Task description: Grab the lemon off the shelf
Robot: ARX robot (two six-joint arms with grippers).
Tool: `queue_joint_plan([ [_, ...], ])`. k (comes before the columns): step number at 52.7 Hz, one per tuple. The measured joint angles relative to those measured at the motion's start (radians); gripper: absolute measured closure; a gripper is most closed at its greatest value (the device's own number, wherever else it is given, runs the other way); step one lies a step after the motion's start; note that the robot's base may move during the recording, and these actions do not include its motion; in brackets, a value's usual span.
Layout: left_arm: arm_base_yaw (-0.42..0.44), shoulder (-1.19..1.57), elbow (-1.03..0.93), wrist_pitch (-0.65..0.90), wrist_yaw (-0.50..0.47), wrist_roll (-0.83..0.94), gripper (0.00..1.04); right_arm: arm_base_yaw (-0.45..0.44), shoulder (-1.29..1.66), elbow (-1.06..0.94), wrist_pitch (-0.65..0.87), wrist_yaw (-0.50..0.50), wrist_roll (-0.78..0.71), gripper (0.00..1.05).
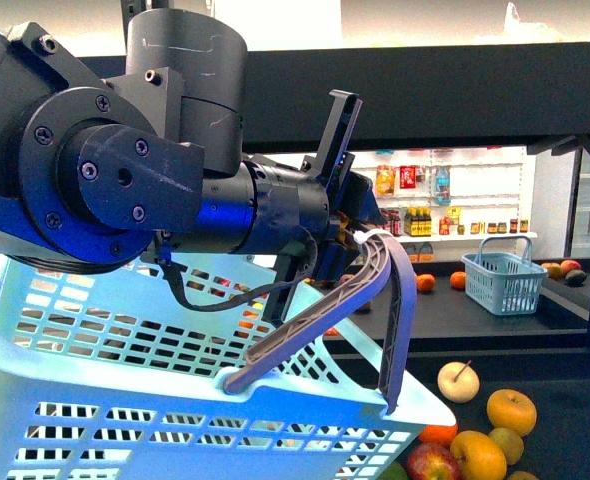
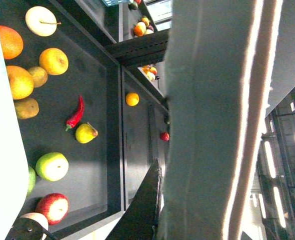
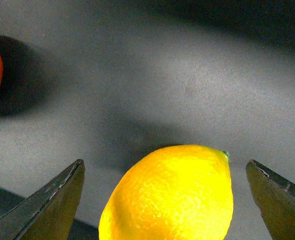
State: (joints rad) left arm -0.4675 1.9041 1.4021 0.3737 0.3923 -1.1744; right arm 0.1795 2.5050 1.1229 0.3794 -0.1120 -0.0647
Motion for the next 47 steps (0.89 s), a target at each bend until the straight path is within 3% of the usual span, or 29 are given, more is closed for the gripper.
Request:
queue_joint_plan([
  [30, 0.0, 0.0, 0.0, 0.0, 0.0, 0.0, 0.99, -0.002, 0.04, 0.003, -0.002, 0.019, -0.035, 0.08],
  [36, 0.0, 0.0, 0.0, 0.0, 0.0, 0.0, 0.99, -0.002, 0.042, 0.007, -0.002, 0.019, -0.037, 0.21],
  [47, 0.0, 0.0, 0.0, 0.0, 0.0, 0.0, 0.99, -0.002, 0.042, 0.012, -0.009, 0.019, -0.038, 0.33],
])
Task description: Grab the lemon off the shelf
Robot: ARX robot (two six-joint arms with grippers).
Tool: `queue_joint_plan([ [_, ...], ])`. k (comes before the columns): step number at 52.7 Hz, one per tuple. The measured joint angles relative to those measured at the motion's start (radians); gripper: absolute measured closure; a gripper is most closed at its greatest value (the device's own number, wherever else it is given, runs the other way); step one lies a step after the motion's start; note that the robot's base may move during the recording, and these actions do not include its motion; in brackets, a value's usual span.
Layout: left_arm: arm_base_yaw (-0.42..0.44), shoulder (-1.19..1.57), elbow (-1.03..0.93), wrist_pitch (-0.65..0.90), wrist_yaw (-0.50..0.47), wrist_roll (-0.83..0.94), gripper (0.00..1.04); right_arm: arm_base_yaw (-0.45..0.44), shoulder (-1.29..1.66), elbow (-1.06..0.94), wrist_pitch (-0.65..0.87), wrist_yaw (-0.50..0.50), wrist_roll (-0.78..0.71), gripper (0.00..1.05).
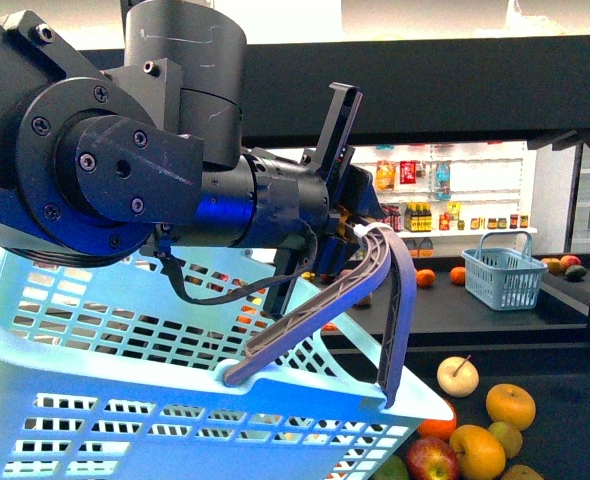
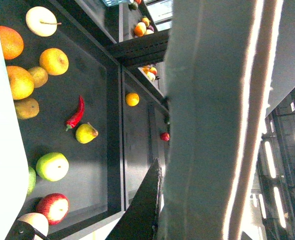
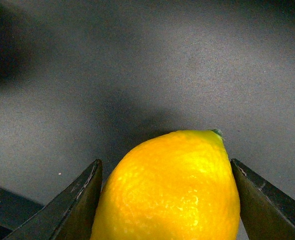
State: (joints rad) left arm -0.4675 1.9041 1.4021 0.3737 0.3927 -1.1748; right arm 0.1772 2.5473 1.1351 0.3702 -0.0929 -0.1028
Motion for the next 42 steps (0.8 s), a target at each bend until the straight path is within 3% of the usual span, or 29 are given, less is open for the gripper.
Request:
queue_joint_plan([
  [22, 0.0, 0.0, 0.0, 0.0, 0.0, 0.0, 0.99, -0.042, -0.042, -0.023, -0.039, -0.004, 0.005, 0.34],
  [33, 0.0, 0.0, 0.0, 0.0, 0.0, 0.0, 0.99, -0.134, -0.213, -0.03, -0.079, -0.014, 0.022, 0.34],
  [42, 0.0, 0.0, 0.0, 0.0, 0.0, 0.001, 0.99, -0.201, -0.448, 0.087, -0.173, -0.043, 0.116, 0.35],
])
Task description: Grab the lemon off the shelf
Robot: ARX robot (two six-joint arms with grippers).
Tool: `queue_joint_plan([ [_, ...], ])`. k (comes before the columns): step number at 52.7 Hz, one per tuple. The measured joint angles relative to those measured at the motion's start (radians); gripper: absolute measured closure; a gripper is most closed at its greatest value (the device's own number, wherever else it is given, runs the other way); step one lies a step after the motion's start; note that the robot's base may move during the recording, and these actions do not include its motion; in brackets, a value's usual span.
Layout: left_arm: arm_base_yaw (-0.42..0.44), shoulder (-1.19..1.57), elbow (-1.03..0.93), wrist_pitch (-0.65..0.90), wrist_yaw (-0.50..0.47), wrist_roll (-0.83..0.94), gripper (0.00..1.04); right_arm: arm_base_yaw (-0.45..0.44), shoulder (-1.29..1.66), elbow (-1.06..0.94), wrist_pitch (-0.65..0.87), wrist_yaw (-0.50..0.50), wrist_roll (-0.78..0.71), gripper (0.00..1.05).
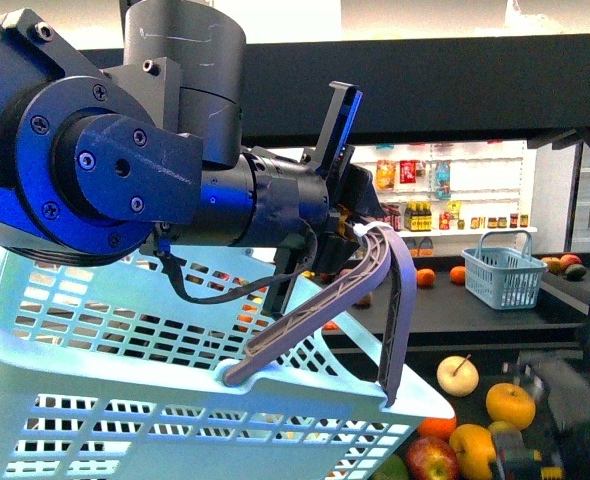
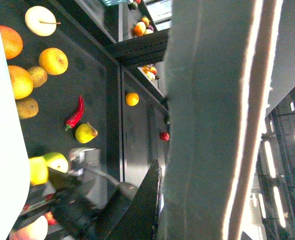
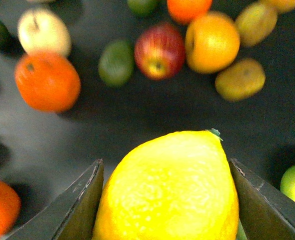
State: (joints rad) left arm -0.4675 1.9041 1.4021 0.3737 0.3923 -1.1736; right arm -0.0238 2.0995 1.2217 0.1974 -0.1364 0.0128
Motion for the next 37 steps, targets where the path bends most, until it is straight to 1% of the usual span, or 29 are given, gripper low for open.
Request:
queue_joint_plan([
  [4, 0.0, 0.0, 0.0, 0.0, 0.0, -0.002, 0.99, 0.004, -0.072, 0.055, -0.03, -0.021, 0.052, 0.38],
  [9, 0.0, 0.0, 0.0, 0.0, 0.0, -0.001, 0.99, 0.03, -0.15, 0.118, -0.062, -0.043, 0.108, 0.39],
  [16, 0.0, 0.0, 0.0, 0.0, 0.0, -0.001, 0.99, 0.095, -0.209, 0.164, -0.087, -0.059, 0.154, 0.39],
  [25, 0.0, 0.0, 0.0, 0.0, 0.0, -0.001, 0.99, 0.179, -0.22, 0.173, -0.102, -0.066, 0.195, 0.39],
  [37, 0.008, 0.0, 0.0, 0.0, -0.007, 0.0, 0.99, 0.243, -0.226, 0.155, -0.105, -0.058, 0.225, 0.39],
])
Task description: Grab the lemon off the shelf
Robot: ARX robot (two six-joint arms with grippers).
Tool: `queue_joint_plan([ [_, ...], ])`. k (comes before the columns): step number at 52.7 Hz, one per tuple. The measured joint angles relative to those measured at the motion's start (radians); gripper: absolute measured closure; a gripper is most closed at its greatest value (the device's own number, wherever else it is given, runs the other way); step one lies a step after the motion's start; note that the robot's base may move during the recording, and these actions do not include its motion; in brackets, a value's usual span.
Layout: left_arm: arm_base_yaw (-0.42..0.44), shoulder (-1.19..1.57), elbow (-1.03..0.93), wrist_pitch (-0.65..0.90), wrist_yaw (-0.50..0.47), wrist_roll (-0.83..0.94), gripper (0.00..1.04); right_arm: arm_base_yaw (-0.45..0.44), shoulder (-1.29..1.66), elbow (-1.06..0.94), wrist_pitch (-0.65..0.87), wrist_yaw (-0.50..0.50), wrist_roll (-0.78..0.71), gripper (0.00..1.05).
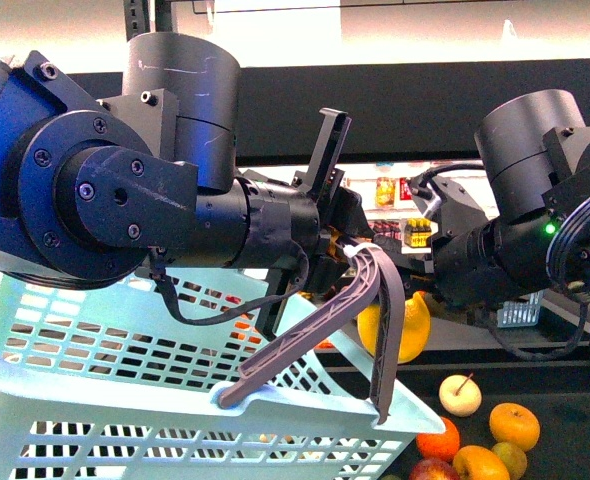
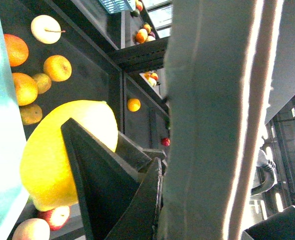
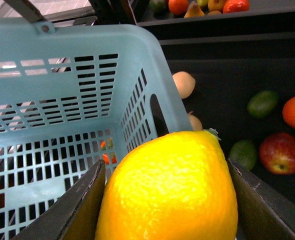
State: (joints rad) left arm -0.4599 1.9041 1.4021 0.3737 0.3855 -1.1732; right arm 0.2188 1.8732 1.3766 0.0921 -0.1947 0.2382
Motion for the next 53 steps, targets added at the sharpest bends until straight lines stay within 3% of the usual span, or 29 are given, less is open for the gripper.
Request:
queue_joint_plan([
  [13, 0.0, 0.0, 0.0, 0.0, -0.005, 0.001, 0.99, 0.047, 0.0, -0.05, 0.002, -0.013, 0.003, 0.38],
  [25, 0.0, 0.0, 0.0, 0.0, 0.007, -0.001, 0.99, 0.066, 0.0, -0.064, 0.008, -0.011, 0.007, 0.07],
  [38, -0.004, 0.0, 0.0, 0.0, 0.007, -0.003, 0.99, 0.045, -0.011, -0.078, 0.012, -0.017, -0.001, 0.08],
  [44, -0.005, 0.0, 0.0, 0.0, 0.014, 0.0, 0.99, 0.014, -0.028, -0.08, 0.012, 0.032, -0.029, 0.08],
  [53, -0.014, 0.0, 0.0, 0.0, 0.018, -0.008, 0.99, -0.118, -0.103, -0.13, 0.042, 0.089, -0.099, 0.08],
])
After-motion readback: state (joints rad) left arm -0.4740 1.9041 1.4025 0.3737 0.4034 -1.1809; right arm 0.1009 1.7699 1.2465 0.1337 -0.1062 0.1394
